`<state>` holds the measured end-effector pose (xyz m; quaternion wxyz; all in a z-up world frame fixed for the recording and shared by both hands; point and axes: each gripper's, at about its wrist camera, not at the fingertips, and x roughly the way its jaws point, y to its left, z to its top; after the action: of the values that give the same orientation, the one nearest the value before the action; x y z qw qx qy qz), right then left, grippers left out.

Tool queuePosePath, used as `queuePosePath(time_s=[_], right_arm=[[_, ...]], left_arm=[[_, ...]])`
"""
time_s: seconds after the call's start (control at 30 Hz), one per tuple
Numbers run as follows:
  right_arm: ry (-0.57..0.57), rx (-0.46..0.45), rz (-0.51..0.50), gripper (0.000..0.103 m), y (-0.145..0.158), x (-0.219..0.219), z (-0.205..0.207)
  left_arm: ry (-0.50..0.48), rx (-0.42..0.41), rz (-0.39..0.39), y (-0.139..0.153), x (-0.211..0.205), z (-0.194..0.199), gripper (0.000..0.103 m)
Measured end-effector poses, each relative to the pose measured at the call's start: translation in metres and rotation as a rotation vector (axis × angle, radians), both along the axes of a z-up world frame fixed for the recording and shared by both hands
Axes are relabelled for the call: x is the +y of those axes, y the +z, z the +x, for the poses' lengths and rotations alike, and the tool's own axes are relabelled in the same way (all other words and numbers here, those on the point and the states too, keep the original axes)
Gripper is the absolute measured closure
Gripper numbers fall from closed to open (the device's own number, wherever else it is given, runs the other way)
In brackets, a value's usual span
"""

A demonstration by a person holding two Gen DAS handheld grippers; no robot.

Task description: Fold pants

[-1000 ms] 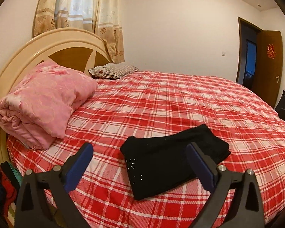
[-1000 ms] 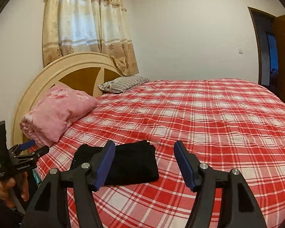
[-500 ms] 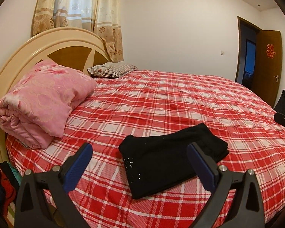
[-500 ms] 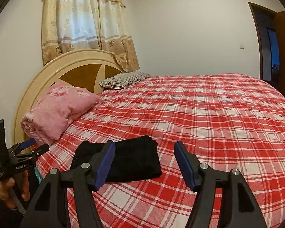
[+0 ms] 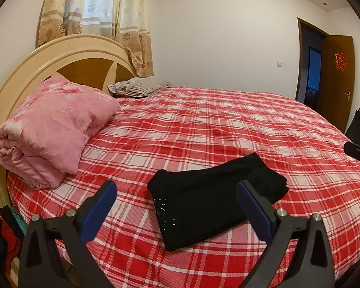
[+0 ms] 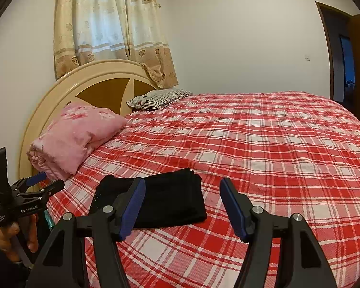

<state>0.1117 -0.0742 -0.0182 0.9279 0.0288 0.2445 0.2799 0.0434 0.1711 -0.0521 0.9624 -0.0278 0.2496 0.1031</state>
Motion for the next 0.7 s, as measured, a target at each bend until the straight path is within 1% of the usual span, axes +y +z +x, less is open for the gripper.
queuePosePath(time_s=[0.17, 0.27, 0.47, 0.57, 0.7], right_arm=[[0.002, -0.004, -0.003, 0.037, 0.000, 0.001, -0.001], [0.001, -0.006, -0.003, 0.037, 0.000, 0.002, -0.001], [-0.002, -0.011, 0.001, 0.037, 0.001, 0.001, -0.002], [-0.002, -0.012, 0.000, 0.037, 0.001, 0.001, -0.002], [0.002, -0.024, -0.003, 0.037, 0.003, 0.001, -0.004]], left_arm=[[0.001, 0.003, 0.001, 0.000, -0.001, 0.000, 0.000], [-0.016, 0.003, -0.001, 0.002, -0.003, 0.000, 0.000], [-0.008, -0.054, 0.006, 0.016, -0.003, -0.005, 0.000], [-0.015, -0.063, 0.001, 0.022, -0.003, -0.004, 0.000], [-0.027, -0.070, 0.013, 0.026, -0.007, -0.002, 0.000]])
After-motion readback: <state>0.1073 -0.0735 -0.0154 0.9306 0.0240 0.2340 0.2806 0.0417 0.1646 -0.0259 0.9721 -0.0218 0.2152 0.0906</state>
